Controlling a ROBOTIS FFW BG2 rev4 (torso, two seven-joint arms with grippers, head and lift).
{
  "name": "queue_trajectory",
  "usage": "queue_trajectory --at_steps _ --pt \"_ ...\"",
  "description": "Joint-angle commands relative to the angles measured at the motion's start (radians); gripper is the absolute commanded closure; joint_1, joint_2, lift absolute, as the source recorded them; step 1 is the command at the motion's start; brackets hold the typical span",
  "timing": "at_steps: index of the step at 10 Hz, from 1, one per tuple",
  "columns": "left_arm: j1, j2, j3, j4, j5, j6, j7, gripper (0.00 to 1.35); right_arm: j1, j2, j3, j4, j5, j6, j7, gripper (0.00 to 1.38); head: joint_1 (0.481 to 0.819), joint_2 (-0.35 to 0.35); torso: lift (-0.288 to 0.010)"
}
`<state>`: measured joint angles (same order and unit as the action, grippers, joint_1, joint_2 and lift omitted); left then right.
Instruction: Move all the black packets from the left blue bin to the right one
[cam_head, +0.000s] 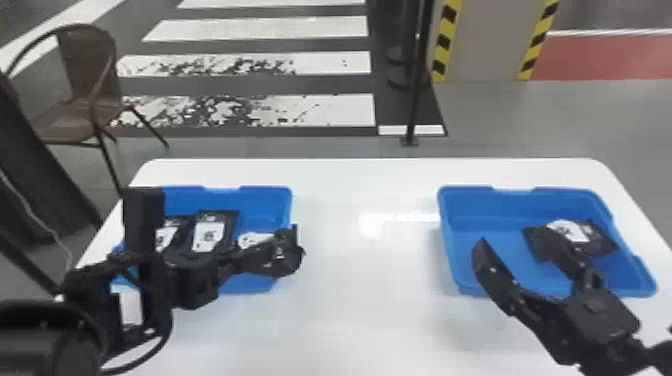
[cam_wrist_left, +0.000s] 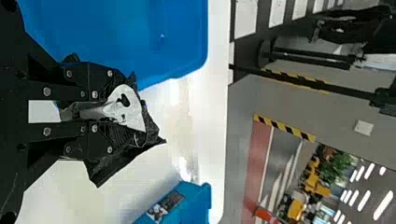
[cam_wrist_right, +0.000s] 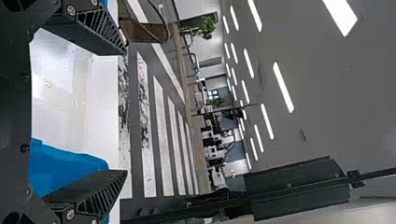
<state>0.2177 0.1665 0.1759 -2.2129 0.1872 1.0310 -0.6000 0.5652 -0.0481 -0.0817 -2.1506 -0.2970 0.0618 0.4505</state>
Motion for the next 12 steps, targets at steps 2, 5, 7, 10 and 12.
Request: queue_trajectory --at_steps 2,5,7,10,12 --pt "0.008 0.004 -0.038 0.125 0.124 -0.152 -0.026 1.03 -0.065 -0.003 0.012 0.044 -0.052 0.049 0.045 0.12 0.695 0.025 -0.140" --pt "-0.017 0.013 -0.112 0.179 0.192 -0.253 -0.041 1.03 -0.121 -0.013 0.056 0.110 -0.128 0.090 0.074 0.12 0.695 0.000 -0.140" --pt "-0.053 0.016 -0.170 0.224 0.248 -0.292 -0.041 1.03 -0.136 -0.019 0.090 0.110 -0.146 0.105 0.076 0.12 0.695 -0.015 -0.140" --pt "-0.095 0.019 -0.268 0.248 0.297 -0.314 -0.040 1.03 -0.165 -0.029 0.134 0.132 -0.170 0.115 0.076 0.12 0.695 -0.048 -0.140" --pt "-0.122 0.019 -0.312 0.273 0.315 -0.327 -0.038 1.03 -0.177 -0.036 0.164 0.139 -0.184 0.117 0.076 0.12 0.695 -0.065 -0.140"
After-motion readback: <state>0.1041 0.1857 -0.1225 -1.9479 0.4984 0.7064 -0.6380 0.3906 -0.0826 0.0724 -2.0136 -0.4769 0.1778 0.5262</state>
